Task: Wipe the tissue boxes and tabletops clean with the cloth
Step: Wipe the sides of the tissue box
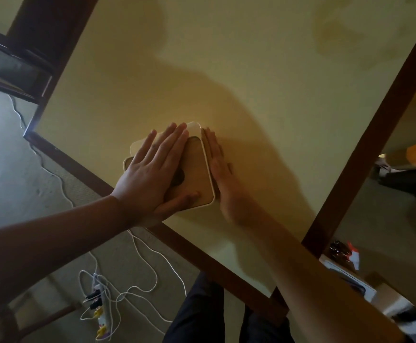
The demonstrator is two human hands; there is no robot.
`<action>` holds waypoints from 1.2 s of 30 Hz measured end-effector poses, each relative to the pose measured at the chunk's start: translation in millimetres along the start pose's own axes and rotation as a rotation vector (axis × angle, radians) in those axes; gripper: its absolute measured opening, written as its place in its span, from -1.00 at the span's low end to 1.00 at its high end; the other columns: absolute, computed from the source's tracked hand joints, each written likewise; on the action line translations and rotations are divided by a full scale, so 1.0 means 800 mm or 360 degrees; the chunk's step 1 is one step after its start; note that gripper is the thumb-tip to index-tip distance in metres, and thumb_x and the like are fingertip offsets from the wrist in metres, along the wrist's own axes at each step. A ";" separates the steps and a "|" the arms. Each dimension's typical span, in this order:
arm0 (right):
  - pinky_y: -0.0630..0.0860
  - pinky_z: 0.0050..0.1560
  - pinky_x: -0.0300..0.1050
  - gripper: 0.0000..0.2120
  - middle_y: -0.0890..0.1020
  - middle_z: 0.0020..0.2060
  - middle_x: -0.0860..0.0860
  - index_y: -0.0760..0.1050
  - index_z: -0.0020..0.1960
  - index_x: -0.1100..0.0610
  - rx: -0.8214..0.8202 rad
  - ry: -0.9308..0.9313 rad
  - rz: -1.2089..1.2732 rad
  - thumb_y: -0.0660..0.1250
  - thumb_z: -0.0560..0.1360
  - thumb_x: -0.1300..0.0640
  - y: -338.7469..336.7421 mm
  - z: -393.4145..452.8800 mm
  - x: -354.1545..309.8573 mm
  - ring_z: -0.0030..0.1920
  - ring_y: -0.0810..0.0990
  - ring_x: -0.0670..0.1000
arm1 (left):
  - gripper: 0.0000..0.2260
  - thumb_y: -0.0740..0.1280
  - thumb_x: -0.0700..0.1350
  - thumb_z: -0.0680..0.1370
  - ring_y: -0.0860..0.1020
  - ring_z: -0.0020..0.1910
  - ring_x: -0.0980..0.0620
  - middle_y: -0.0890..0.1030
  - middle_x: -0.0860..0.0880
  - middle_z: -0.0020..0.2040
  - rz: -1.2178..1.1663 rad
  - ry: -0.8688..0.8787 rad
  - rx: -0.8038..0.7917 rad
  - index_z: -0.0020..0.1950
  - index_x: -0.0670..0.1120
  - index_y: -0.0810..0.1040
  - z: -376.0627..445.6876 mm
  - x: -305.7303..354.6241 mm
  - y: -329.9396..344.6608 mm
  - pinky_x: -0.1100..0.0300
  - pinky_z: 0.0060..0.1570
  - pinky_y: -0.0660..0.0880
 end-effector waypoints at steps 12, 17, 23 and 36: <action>0.13 0.64 0.33 -0.54 0.02 0.71 -0.14 -0.05 0.60 -0.50 0.0005 0.0280 0.0377 -0.09 0.73 -0.22 0.008 0.004 0.004 0.71 -0.01 0.03 | -0.04 0.14 0.42 0.57 -0.09 0.69 -0.09 0.00 -0.15 0.70 0.0002 0.0056 -0.0002 0.69 -0.23 -0.06 -0.002 0.001 0.000 -0.19 0.64 -0.08; -0.17 0.69 0.20 -0.47 -0.08 0.72 -0.10 -0.06 0.72 -0.02 -0.0008 0.0137 0.0170 -0.17 0.77 -0.05 -0.002 0.092 0.004 0.69 -0.18 -0.12 | -0.05 0.14 0.42 0.57 -0.08 0.69 -0.09 0.02 -0.16 0.70 0.0012 0.0059 0.0011 0.69 -0.23 -0.04 -0.002 0.002 -0.001 -0.20 0.64 -0.06; -0.07 0.68 0.26 -0.47 -0.08 0.71 -0.16 -0.13 0.69 -0.27 -0.0045 0.0124 0.0310 -0.14 0.74 -0.21 0.006 0.042 0.014 0.69 -0.15 -0.13 | -0.06 0.10 0.43 0.58 -0.09 0.69 -0.09 0.00 -0.16 0.70 0.0012 0.0069 0.0036 0.69 -0.23 -0.06 -0.003 0.002 0.000 -0.22 0.64 -0.05; 0.11 0.64 0.33 -0.51 0.05 0.70 -0.15 -0.04 0.54 -0.59 0.0017 0.0283 0.0475 -0.05 0.63 -0.44 0.017 -0.030 0.011 0.70 0.01 0.02 | -0.06 0.05 0.43 0.59 -0.12 0.69 -0.10 -0.06 -0.16 0.70 0.0069 0.0111 0.0042 0.69 -0.24 -0.10 -0.004 0.000 0.002 -0.20 0.64 -0.12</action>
Point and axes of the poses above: each hand's wrist, its own z-axis towards the middle knuckle, its own y-axis out of the palm, x = y × z, the point moved 3 cm from there along z, towards the middle knuckle
